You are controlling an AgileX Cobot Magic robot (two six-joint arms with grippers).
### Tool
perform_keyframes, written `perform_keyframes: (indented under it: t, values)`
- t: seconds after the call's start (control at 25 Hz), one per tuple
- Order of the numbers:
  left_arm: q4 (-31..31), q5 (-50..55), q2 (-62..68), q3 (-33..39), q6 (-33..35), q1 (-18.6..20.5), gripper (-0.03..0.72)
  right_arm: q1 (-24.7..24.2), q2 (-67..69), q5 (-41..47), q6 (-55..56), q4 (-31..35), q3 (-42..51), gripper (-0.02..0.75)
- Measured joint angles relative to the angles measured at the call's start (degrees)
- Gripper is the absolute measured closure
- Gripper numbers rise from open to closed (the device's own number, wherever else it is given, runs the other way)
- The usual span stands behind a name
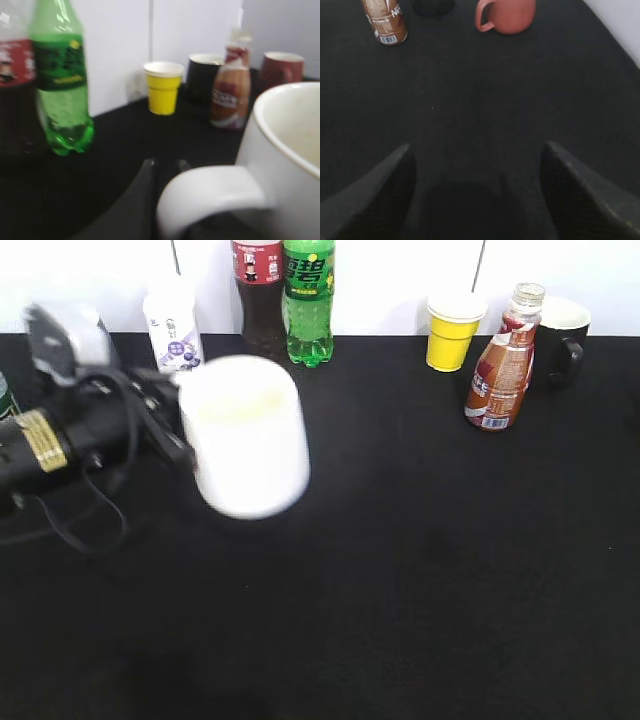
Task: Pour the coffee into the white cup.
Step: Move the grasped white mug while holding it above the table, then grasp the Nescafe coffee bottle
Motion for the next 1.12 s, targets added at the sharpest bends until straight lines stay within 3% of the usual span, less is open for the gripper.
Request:
perform_keyframes:
  t: [0.04, 0.32, 0.48, 0.64, 0.84, 1.12]
  values:
    - [0.78, 0.25, 0.00, 0.00, 0.00, -0.21, 0.622, 0.00, 2.10, -3.09, -1.38, 0.00, -0.70, 0.151]
    - [1.13, 0.98, 0.00, 0.00, 0.00, -0.25, 0.623, 0.00, 35.06, -52.68, -6.11, -0.10, -1.00, 0.151]
    - [1.13, 1.33, 0.00, 0.00, -0.01, -0.25, 0.623, 0.00, 54.54, -69.83, -6.17, -0.52, 3.58, 0.151]
    - [1.08, 1.33, 0.00, 0.00, -0.01, -0.25, 0.624, 0.00, 70.46, -89.88, -2.69, -9.50, 6.39, 0.151]
    - [1.02, 1.35, 0.00, 0.00, -0.01, -0.25, 0.624, 0.00, 87.99, -107.73, 2.17, -16.62, 6.06, 0.151]
    - [1.02, 1.63, 0.00, 0.00, -0.01, -0.25, 0.624, 0.00, 111.67, -112.84, 3.78, -21.03, -10.21, 0.108]
